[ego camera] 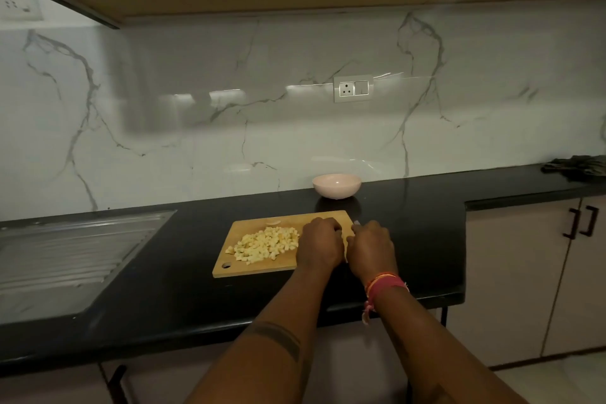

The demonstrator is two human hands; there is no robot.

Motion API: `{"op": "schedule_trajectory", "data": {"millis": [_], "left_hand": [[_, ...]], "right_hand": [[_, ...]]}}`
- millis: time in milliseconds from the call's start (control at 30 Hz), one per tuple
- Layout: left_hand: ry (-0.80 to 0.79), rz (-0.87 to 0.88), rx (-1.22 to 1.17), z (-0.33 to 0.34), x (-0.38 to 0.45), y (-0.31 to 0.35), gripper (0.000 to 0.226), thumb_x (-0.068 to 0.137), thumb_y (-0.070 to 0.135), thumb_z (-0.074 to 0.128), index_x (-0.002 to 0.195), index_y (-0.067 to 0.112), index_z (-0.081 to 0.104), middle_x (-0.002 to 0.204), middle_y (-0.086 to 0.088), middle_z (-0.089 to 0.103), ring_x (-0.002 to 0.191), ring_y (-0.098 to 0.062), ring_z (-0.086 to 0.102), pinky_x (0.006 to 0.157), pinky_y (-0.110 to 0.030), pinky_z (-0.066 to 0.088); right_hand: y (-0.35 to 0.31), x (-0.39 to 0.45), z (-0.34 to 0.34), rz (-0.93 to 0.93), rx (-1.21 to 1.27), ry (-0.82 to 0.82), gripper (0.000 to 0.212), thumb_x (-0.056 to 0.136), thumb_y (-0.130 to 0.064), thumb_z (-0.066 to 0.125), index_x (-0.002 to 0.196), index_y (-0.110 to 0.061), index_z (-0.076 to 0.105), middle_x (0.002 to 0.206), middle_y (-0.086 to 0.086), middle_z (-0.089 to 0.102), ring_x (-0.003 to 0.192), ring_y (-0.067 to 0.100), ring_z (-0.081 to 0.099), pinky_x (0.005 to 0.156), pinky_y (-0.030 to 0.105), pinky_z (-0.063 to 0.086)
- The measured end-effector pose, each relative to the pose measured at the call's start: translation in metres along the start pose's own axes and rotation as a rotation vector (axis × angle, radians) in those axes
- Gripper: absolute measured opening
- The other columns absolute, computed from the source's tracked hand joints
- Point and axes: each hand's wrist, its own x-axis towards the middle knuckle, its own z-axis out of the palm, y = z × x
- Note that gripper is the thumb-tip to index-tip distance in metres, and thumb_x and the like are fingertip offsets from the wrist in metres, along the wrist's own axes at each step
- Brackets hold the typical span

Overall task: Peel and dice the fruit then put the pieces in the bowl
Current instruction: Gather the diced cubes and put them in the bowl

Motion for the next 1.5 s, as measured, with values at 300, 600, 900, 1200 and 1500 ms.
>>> {"op": "schedule_trajectory", "data": {"millis": [300, 600, 900, 1200, 1500], "left_hand": [[0.070, -0.061, 0.006, -0.054, -0.023, -0.040, 0.020, 0.098, 0.020, 0.059, 0.106, 0.017, 0.077, 0.105, -0.002, 0.074, 0.093, -0.019, 0.068, 0.082, -0.035, 0.057], [0.139, -0.255, 0.091, -0.071, 0.002, -0.108, 0.043, 0.105, 0.044, 0.040, 0.140, 0.028, 0.059, 0.158, -0.005, 0.039, 0.148, -0.028, 0.029, 0.119, -0.050, 0.024], [-0.066, -0.436, -0.170, -0.047, 0.036, -0.130, 0.067, 0.103, 0.064, 0.022, 0.152, 0.025, 0.044, 0.155, 0.000, 0.047, 0.146, -0.022, 0.038, 0.123, -0.049, 0.023], [-0.012, -0.717, -0.546, -0.055, 0.065, -0.119, 0.044, 0.097, 0.063, 0.038, 0.117, 0.034, 0.065, 0.111, 0.014, 0.068, 0.106, -0.008, 0.062, 0.104, -0.046, 0.049], [0.112, -0.766, -0.051, -0.052, 0.033, -0.112, 0.064, 0.100, 0.057, 0.018, 0.138, 0.025, 0.057, 0.161, -0.003, 0.037, 0.156, -0.026, 0.013, 0.125, -0.046, 0.000]], "right_hand": [[-0.050, -0.025, 0.002, -0.124, 0.342, -0.088, 0.034, 0.104, -0.026, 0.051, 0.134, -0.014, 0.063, 0.134, 0.011, 0.056, 0.120, 0.026, 0.056, 0.100, 0.037, 0.048], [-0.096, 0.017, 0.028, -0.333, 0.199, -0.384, 0.086, 0.087, -0.071, 0.042, 0.159, -0.032, 0.020, 0.163, 0.006, 0.024, 0.147, 0.029, 0.027, 0.119, 0.047, 0.028], [-0.100, 0.057, 0.062, -0.559, 0.045, -0.662, 0.118, 0.073, -0.086, 0.053, 0.158, -0.039, -0.013, 0.166, -0.001, -0.024, 0.154, 0.024, -0.013, 0.125, 0.047, 0.005], [-0.108, 0.066, 0.070, -0.569, 0.005, -0.584, 0.109, 0.081, -0.080, 0.050, 0.161, -0.028, -0.002, 0.168, 0.007, -0.004, 0.153, 0.027, 0.010, 0.123, 0.047, 0.021], [-0.100, 0.068, 0.058, -0.486, 0.312, -0.529, 0.079, 0.092, -0.060, 0.044, 0.159, -0.027, 0.023, 0.166, 0.008, 0.016, 0.153, 0.030, 0.015, 0.119, 0.046, 0.028]]}}
